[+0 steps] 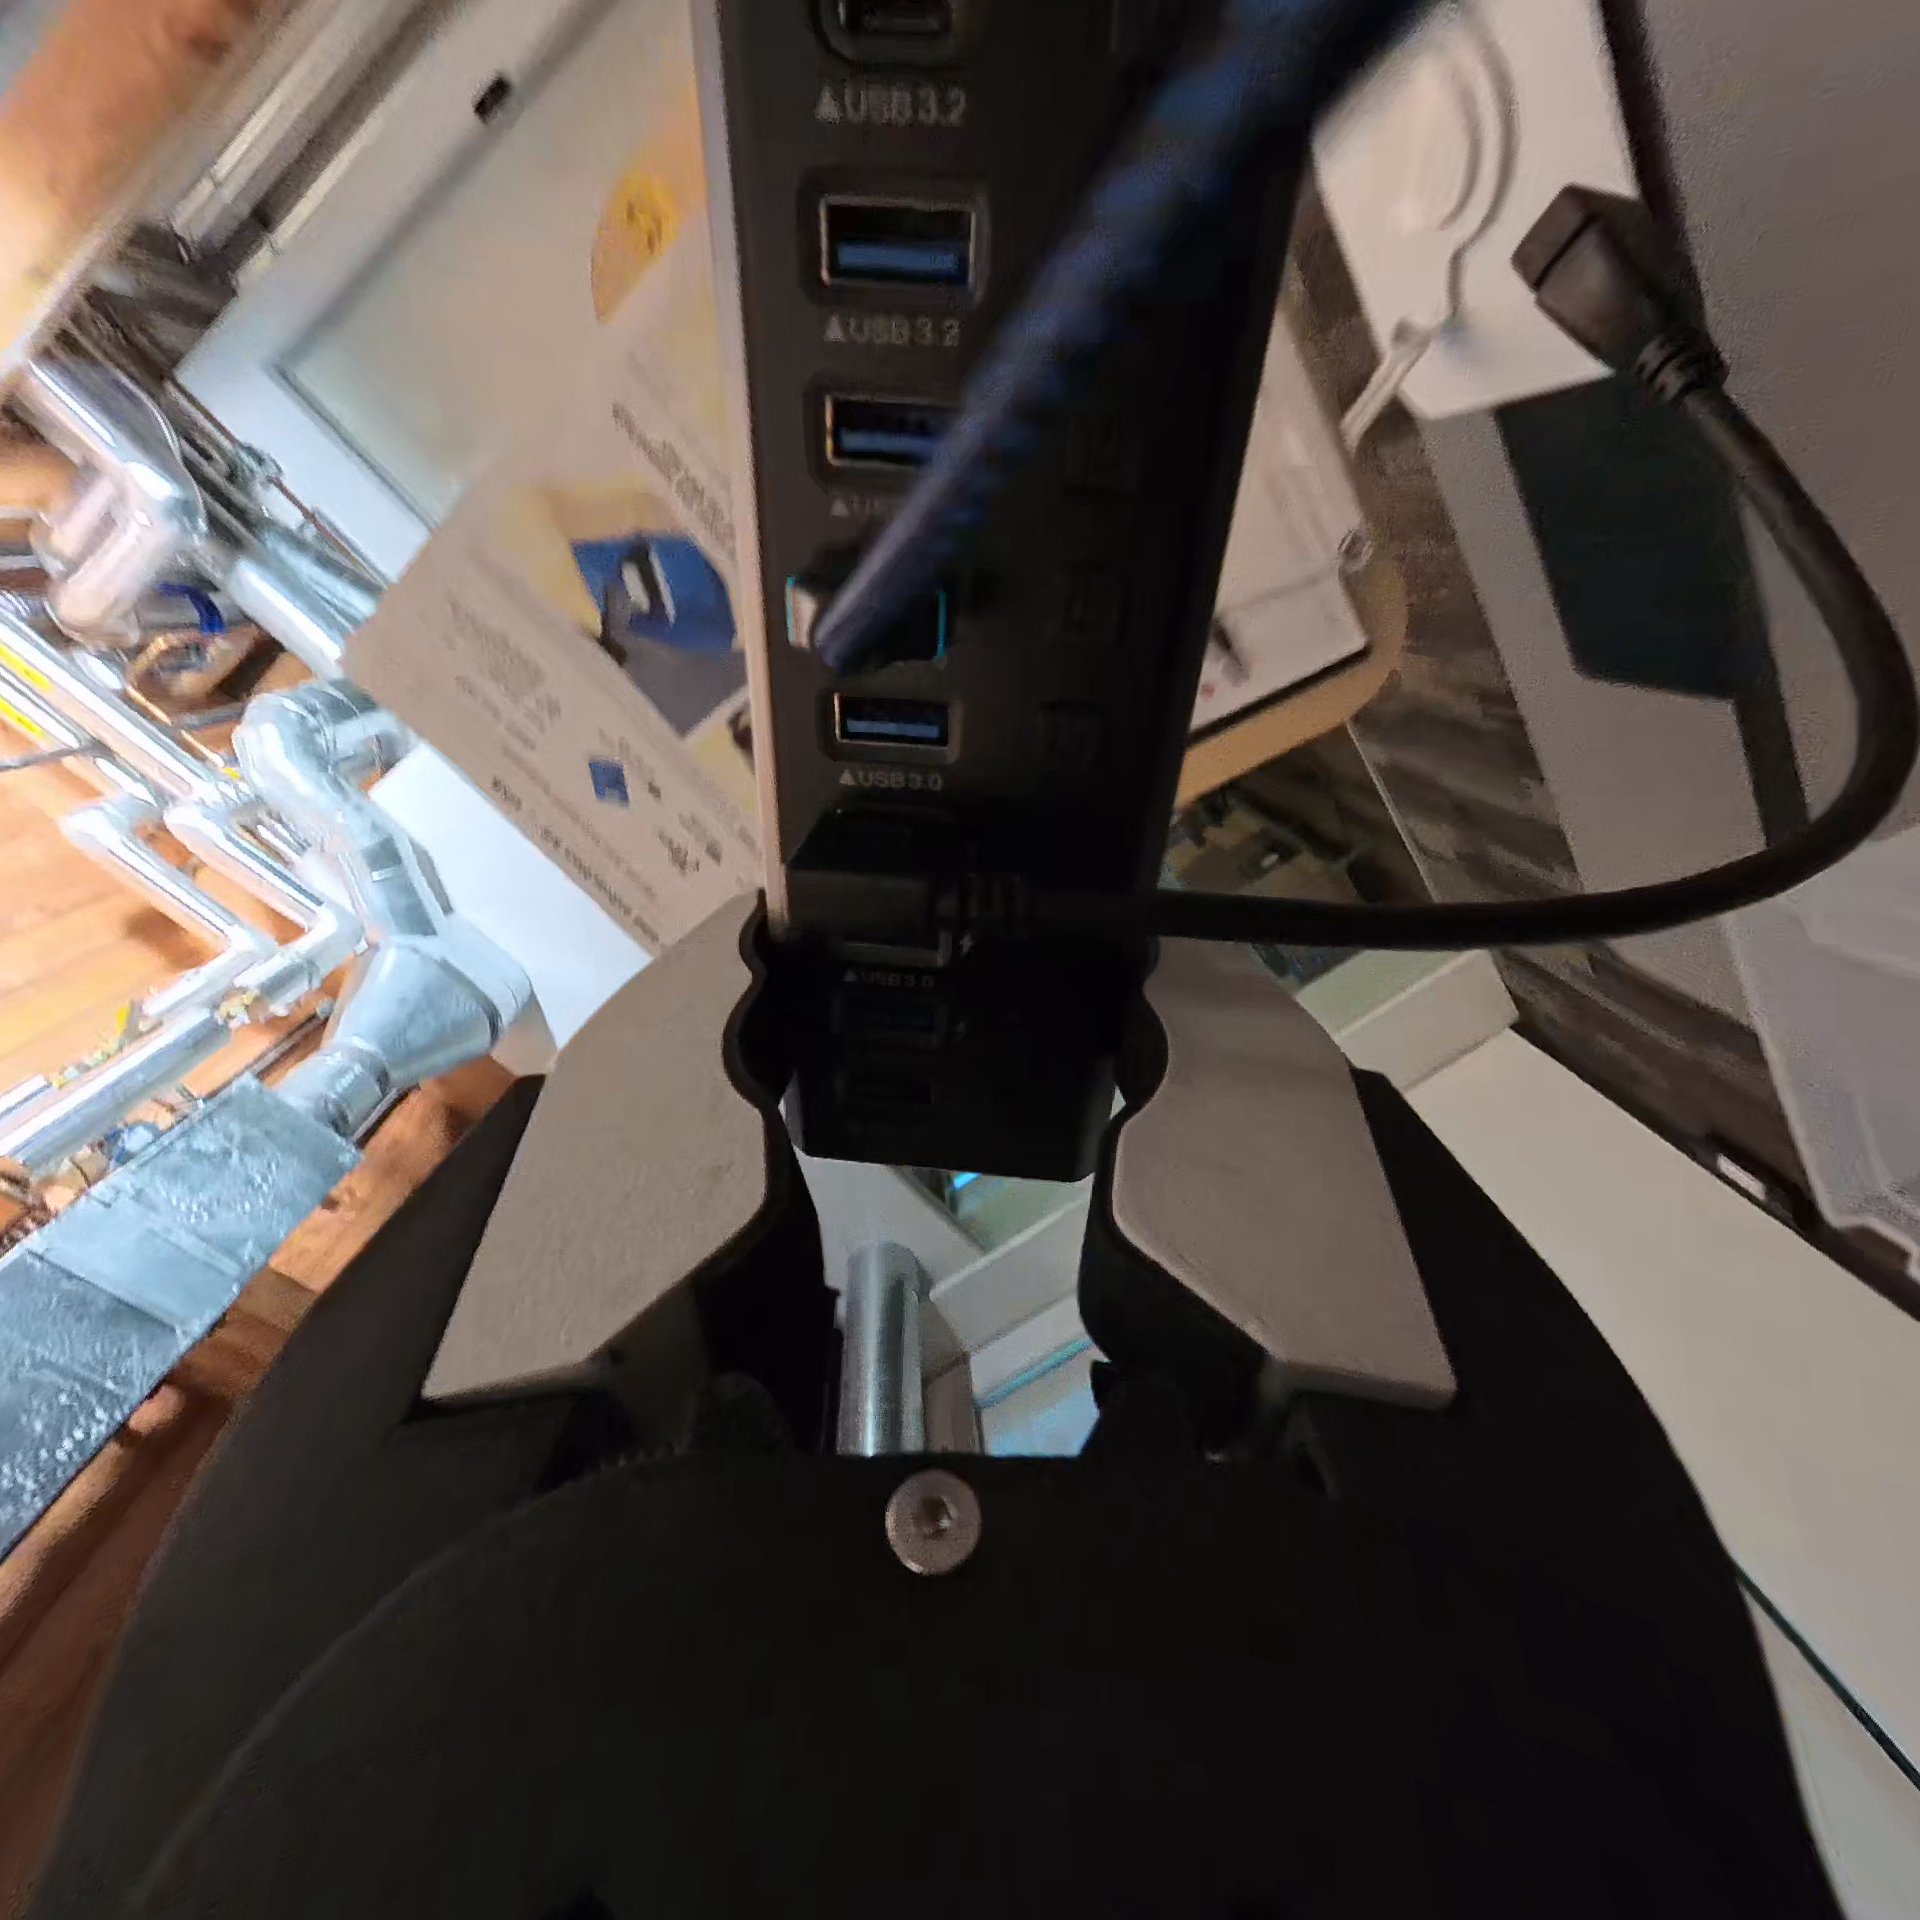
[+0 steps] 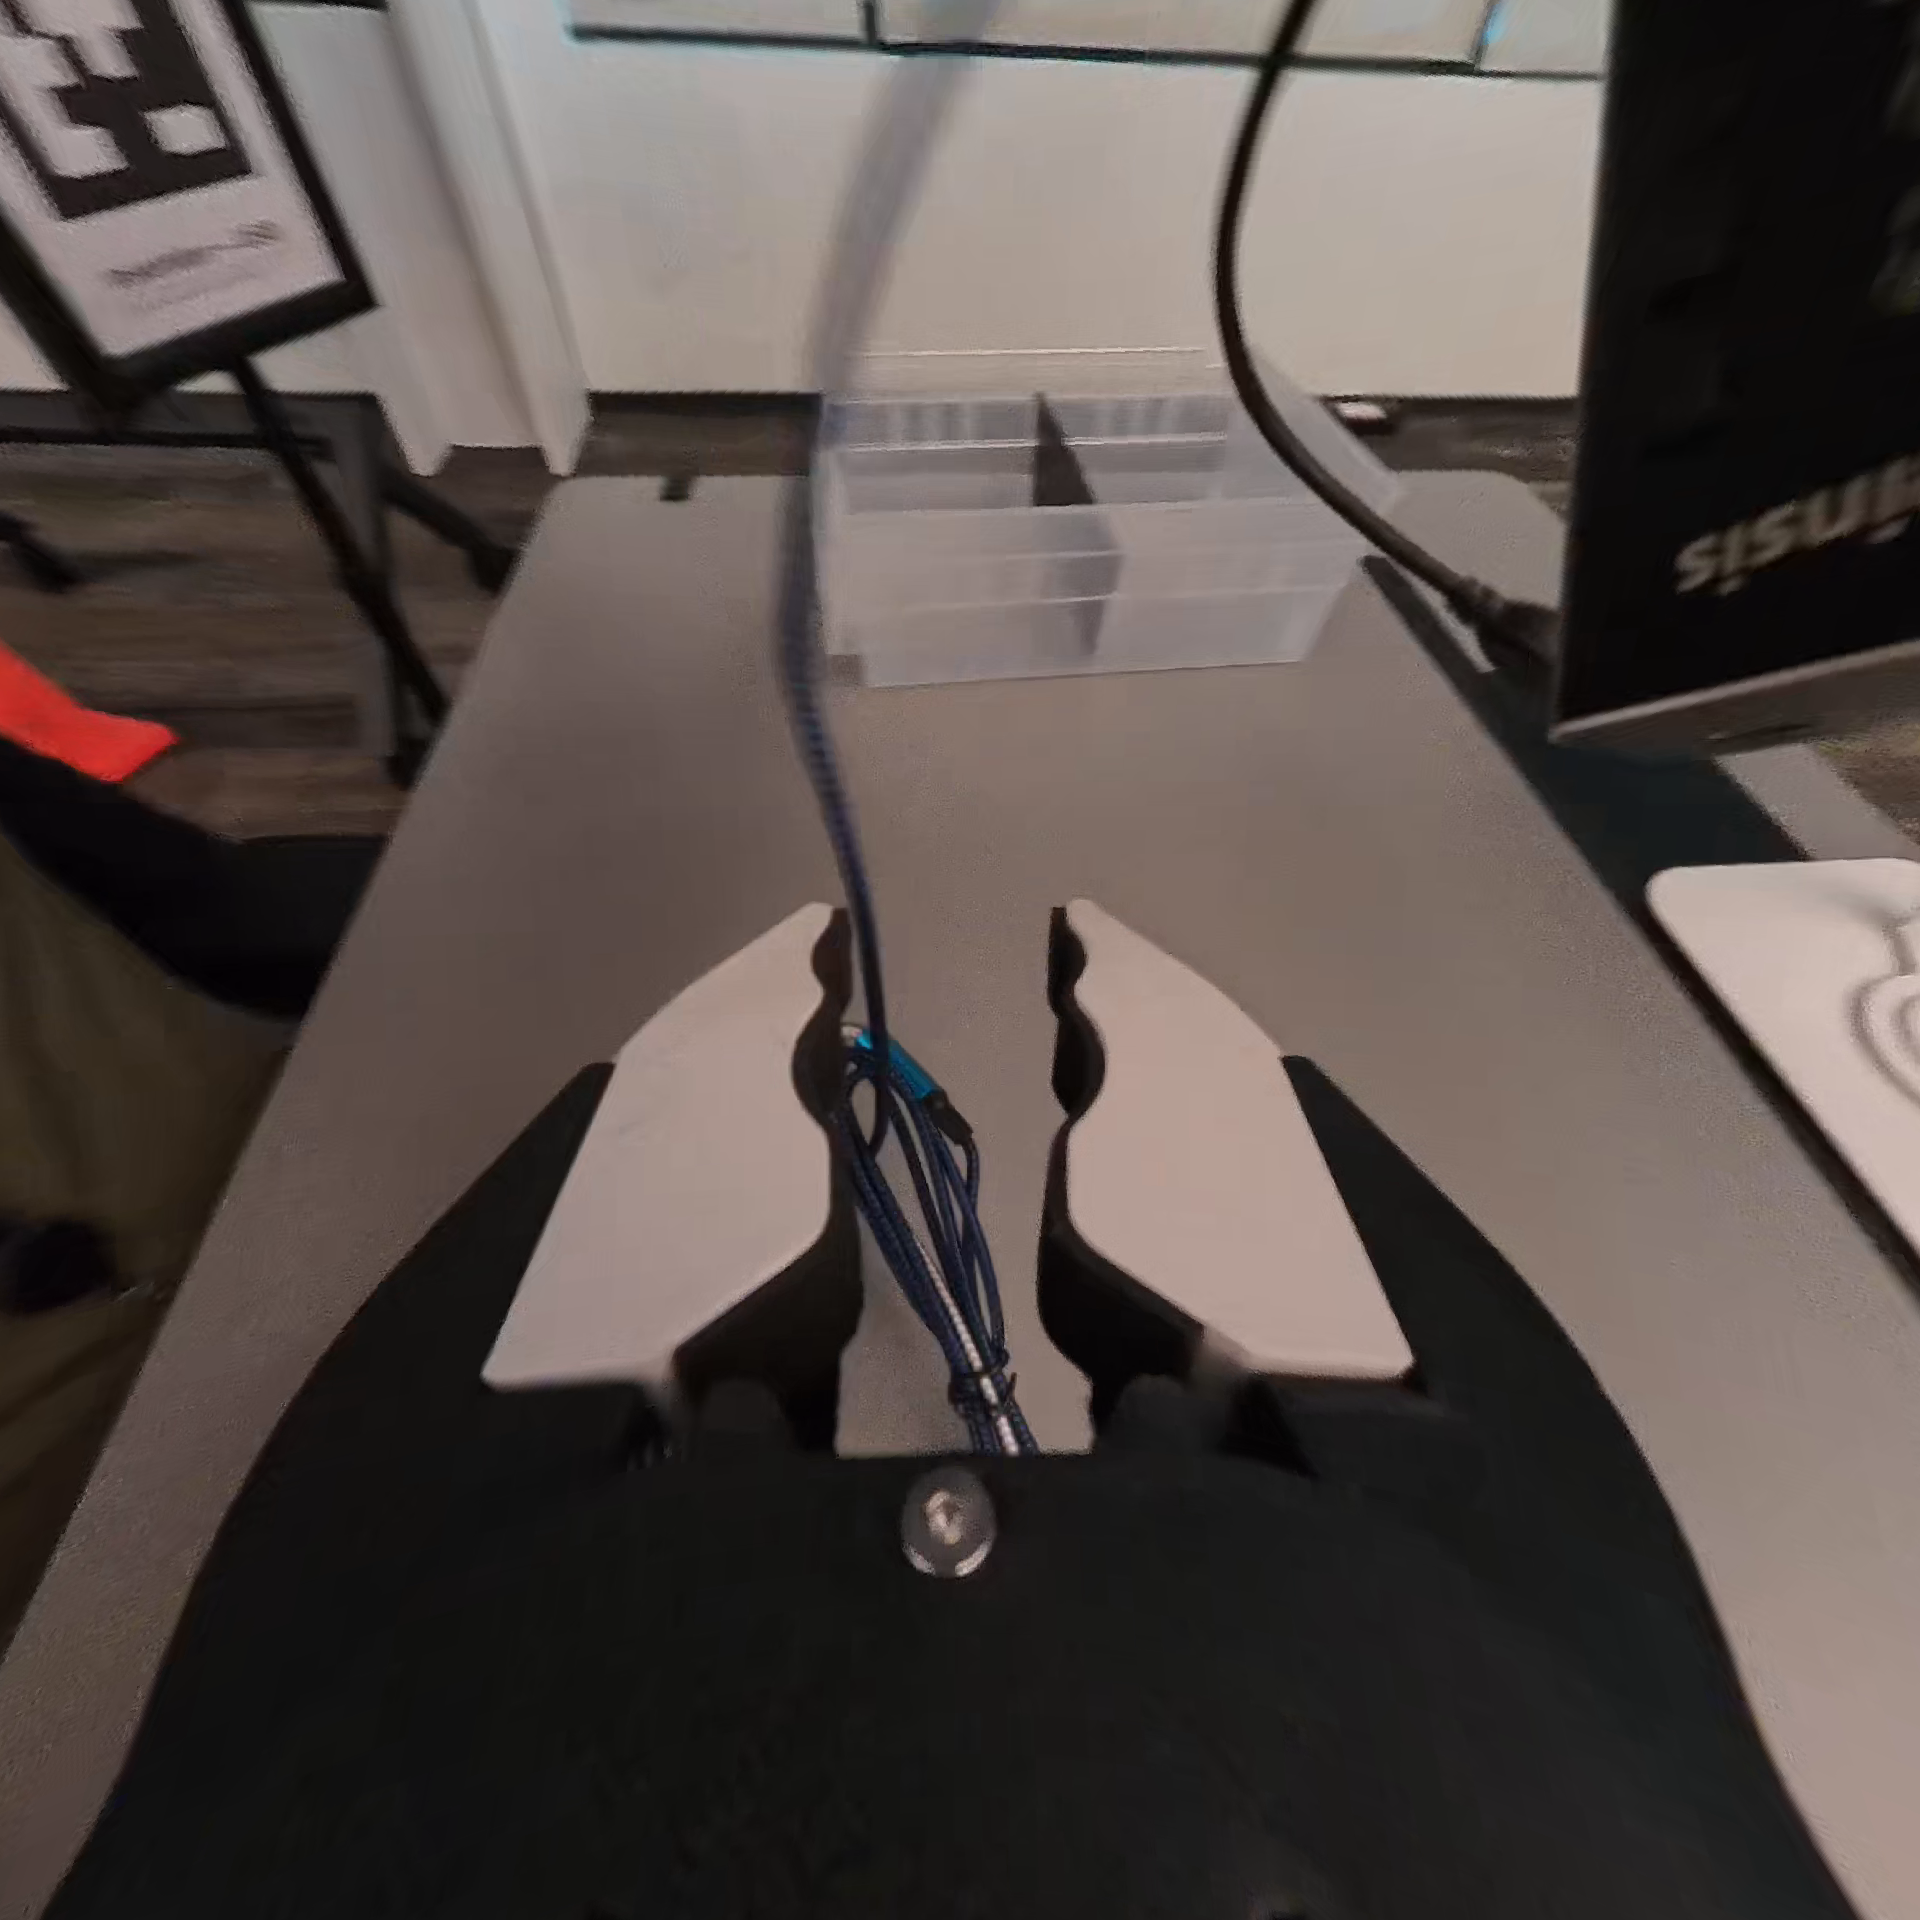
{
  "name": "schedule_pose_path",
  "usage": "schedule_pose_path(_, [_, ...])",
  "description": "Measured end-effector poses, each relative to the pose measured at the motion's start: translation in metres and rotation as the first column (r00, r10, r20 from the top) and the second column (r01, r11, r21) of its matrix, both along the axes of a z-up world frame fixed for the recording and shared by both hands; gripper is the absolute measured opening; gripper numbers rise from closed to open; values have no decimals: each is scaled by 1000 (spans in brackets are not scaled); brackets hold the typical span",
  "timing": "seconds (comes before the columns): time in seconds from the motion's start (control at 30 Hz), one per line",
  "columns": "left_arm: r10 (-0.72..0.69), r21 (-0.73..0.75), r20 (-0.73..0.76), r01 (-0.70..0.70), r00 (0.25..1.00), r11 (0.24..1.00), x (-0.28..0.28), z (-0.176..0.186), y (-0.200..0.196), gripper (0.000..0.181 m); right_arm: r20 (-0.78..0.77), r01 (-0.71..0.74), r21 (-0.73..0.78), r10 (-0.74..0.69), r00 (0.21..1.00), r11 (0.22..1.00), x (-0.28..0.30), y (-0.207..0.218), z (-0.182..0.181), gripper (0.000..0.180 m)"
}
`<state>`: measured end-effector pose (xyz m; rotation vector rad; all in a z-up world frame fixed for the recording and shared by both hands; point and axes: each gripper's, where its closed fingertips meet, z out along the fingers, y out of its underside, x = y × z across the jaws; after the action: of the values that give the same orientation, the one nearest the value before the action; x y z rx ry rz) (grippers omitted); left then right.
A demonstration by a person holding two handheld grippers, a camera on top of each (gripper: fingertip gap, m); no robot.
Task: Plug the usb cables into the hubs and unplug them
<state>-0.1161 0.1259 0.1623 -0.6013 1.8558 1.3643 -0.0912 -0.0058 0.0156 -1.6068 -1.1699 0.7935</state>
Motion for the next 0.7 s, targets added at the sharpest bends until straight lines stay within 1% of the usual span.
schedule_pose_path(0.07, [-19, -7, -31, 19, 999, 1000, 7, -24, -2, 60, -61, -38, 20, 39, 997, 999, 23, -19, -1, 38])
schedule_pose_path(0.1, [-27, -6, -49, 27, 998, 1000, 10, -34, -2, 60, -112, -23, 54, 29, 993, 998, 36, -21, 5, 37])
schedule_pose_path(0.13, [-36, 1, -67, 37, 997, 999, 13, -41, -3, 60, -168, 42, 108, -23, 986, 993, 52, -15, 15, 36])
schedule_pose_path(0.17, [-38, 4, -87, 38, 995, 999, 15, -48, -2, 60, -228, 164, 156, -126, 965, 974, 70, 3, 27, 35])
schedule_pose_path(0.2, [-30, 9, -108, 31, 994, 999, 17, -53, -1, 60, -284, 273, 179, -216, 934, 945, 85, 20, 37, 39])
schedule_pose_path(0.23, [-27, 25, -131, 30, 991, 999, 20, -56, 0, 60, -313, 315, 189, -246, 917, 930, 92, 32, 44, 48])
schedule_pose_path(0.27, [-28, 36, -157, 34, 987, 999, 24, -59, 1, 60, -321, 317, 180, -249, 914, 931, 92, 42, 46, 54])
schedule_pose_path(0.33, [-33, 38, -194, 41, 980, 998, 31, -65, 1, 60, -260, 250, 111, -215, 941, 962, 79, 56, 36, 65])
schedule_pose_path(0.4, [-37, 31, -220, 45, 975, 998, 38, -70, -2, 60, -148, 175, 40, -167, 975, 984, 61, 66, 16, 70])
schedule_pose_path(0.43, [-43, 30, -231, 51, 972, 998, 41, -72, -4, 60, -110, 155, 15, -153, 982, 988, 54, 70, 6, 70])
schedule_pose_path(0.47, [-50, 26, -242, 58, 969, 998, 45, -74, -7, 60, -84, 132, -7, -132, 988, 991, 48, 71, -1, 66])
schedule_pose_path(0.5, [-56, 17, -261, 63, 964, 998, 47, -76, -10, 59, -78, 95, -27, -97, 992, 995, 42, 69, -7, 49])
schedule_pose_path(0.53, [-56, 15, -291, 63, 955, 998, 47, -80, -11, 62, -81, 72, -43, -75, 994, 996, 41, 69, -11, 35])
schedule_pose_path(0.6, [-46, 26, -324, 58, 945, 998, 47, -83, -10, 60, -124, -18, -114, 3, 992, 993, 38, 64, -16, 29])
schedule_pose_path(0.63, [-50, 8, -334, 56, 941, 998, 47, -85, -10, 60, -176, -51, -150, 24, 984, 987, 37, 62, -16, 28])
schedule_pose_path(0.7, [-59, -48, -335, 46, 940, 998, 48, -86, -13, 62, -276, -125, -173, 74, 958, 977, 33, 59, -20, 28])
